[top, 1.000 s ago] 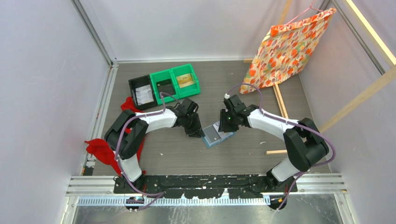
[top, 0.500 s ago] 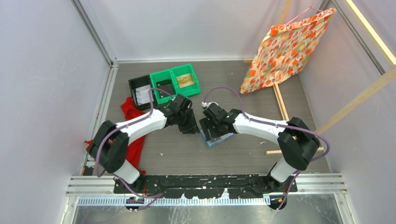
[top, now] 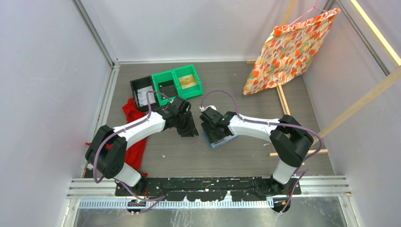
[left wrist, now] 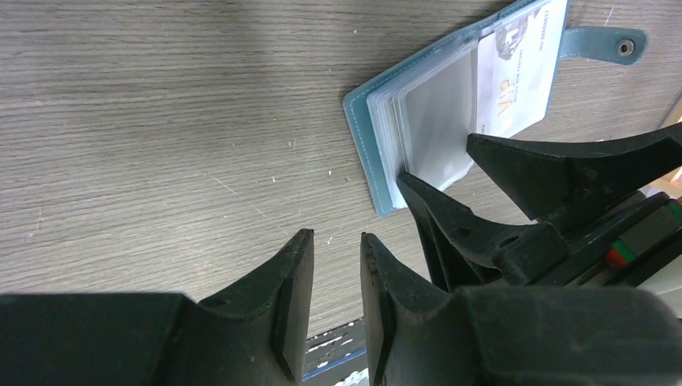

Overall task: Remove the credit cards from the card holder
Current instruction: Pick up the card holder from the center of the board.

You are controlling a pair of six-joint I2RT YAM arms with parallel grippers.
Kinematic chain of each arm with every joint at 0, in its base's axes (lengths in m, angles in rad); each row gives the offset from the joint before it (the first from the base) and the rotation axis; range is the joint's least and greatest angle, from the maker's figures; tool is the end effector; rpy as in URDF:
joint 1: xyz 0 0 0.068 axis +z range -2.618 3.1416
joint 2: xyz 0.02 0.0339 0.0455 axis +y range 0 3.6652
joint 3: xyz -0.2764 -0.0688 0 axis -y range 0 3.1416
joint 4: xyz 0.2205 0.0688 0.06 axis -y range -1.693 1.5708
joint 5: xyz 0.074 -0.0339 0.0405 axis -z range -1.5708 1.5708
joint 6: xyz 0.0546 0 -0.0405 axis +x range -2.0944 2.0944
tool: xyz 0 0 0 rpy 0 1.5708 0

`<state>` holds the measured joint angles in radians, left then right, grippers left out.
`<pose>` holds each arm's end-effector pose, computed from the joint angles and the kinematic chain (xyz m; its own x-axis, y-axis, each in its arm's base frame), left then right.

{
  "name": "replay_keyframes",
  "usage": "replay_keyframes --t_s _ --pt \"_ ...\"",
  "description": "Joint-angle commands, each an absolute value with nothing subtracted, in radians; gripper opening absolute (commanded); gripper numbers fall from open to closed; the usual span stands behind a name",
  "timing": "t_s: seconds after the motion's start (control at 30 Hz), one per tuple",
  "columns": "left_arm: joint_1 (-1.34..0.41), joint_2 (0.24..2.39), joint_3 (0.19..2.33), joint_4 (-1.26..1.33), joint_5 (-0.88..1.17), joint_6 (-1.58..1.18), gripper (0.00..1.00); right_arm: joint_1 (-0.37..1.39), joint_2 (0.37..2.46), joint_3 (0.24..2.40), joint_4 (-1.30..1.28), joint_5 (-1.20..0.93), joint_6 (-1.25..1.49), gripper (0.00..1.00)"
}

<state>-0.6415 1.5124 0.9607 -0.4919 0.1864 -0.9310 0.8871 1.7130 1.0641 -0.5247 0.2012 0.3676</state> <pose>0.2242 -0.1800 0.2146 -0.9451 -0.2781 -0.1719 -0.1598 0.8516 -0.4992 0.2109 0.2415 0.1841 -0.7990 -0.4232 -0.4272 -0.4540 0.8904 -0.0330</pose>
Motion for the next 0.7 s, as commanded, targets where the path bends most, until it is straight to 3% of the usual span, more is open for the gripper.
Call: replay_keyframes --t_s 0.0,0.3,0.67 --pt "-0.641 1.491 0.955 -0.497 0.183 -0.92 0.3 0.886 1.695 1.073 -0.526 0.254 0.364 0.54" --pt "-0.641 1.487 0.953 -0.493 0.188 -0.92 0.3 0.886 1.587 1.054 -0.54 0.325 0.403 0.44" --pt "-0.641 1.485 0.953 -0.491 0.203 -0.919 0.3 0.859 1.553 1.036 -0.549 0.385 0.436 0.43"
